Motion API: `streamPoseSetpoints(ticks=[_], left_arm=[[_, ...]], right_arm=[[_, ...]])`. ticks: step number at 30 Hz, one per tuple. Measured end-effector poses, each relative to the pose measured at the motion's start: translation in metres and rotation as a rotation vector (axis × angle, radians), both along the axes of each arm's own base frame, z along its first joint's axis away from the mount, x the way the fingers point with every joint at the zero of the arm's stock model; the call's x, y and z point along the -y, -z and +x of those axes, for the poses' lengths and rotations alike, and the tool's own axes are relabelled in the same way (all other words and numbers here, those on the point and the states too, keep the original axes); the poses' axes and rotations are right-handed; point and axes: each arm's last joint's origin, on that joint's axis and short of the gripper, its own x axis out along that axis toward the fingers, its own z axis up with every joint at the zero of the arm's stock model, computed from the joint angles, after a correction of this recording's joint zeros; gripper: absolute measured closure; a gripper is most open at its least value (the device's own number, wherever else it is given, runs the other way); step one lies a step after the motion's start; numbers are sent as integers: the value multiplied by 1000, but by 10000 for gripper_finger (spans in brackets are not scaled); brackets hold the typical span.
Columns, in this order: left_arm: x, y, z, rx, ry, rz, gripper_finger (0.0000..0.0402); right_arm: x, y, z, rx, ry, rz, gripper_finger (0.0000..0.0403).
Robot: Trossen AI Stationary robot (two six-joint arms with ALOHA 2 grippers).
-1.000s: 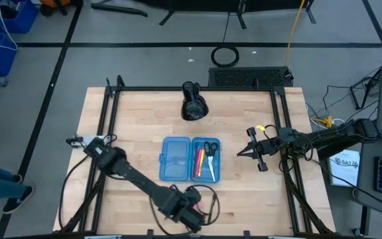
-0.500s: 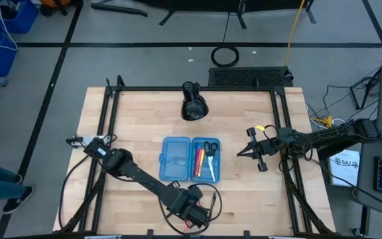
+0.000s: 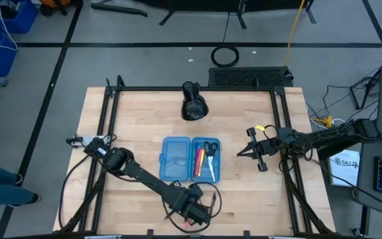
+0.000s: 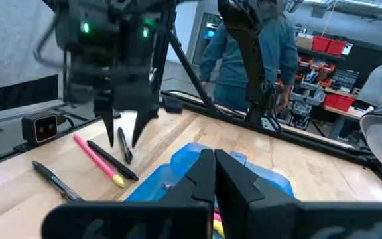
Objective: Pick & place school supplies into a supply box
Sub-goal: Put the left black pen into the blue supply box
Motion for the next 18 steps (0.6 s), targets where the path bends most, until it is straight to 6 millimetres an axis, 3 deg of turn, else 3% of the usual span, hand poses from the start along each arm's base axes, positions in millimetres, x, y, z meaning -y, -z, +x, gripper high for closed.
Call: streamPoseSetpoints(ticks=[5,18], left_arm=[[-4,24,-10,-86,-37,0,231],[-5,39,-8,-31,-8,-5,243]], right_arm=[[0,0,0,0,0,0,403],[0,0,0,-1,0,1,403]])
